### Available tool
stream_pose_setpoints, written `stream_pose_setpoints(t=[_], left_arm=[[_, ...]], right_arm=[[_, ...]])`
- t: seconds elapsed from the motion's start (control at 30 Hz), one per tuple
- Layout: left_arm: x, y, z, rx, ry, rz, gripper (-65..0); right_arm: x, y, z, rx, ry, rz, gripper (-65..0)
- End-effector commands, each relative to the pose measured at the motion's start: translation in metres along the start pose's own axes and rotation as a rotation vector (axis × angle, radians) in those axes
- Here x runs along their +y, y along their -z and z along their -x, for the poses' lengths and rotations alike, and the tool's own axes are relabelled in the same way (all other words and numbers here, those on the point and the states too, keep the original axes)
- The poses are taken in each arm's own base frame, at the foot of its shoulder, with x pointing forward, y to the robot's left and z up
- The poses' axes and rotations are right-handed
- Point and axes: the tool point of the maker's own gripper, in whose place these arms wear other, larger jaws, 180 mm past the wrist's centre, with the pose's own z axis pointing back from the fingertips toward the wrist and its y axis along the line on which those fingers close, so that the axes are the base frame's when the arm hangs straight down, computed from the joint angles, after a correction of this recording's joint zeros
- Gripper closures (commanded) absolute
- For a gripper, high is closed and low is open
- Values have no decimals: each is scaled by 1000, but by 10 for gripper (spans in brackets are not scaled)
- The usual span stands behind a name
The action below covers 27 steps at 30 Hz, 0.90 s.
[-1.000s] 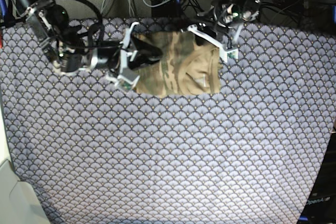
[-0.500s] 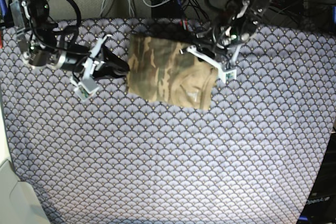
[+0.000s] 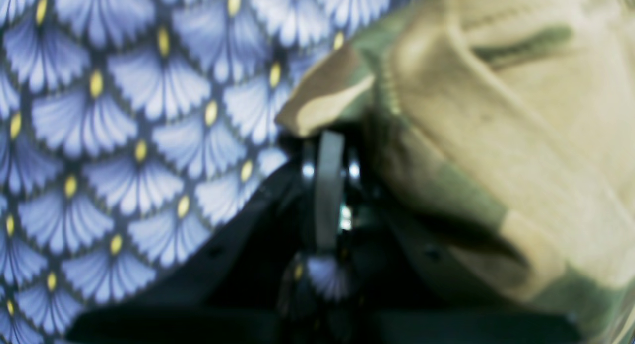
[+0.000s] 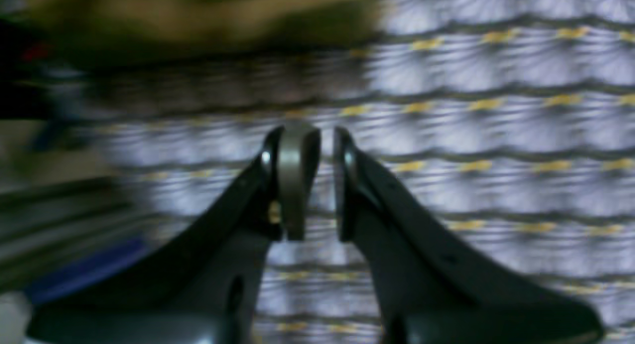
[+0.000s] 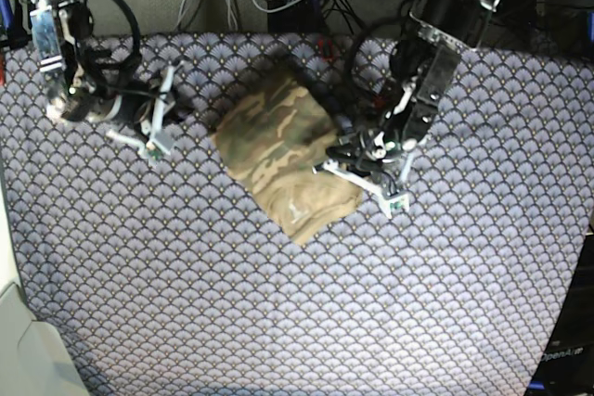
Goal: Fold the T-shirt properly
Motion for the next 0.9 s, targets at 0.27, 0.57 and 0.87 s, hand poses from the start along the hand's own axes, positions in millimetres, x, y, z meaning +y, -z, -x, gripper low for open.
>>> stream_pose_setpoints(t=[0.27,0.57,0.87], left_arm=[[24,5,8,29,-3,-75,-3],[20,5,-6,-2,-2,-71,-3],[-16,1,-42,-58,-20,-12,-3]], right_arm=[[-56,17,-27,96,-94,291,-89],[-28,42,-51,93,-109,290,-84],[21,23,-49,13,-119,271,-84]])
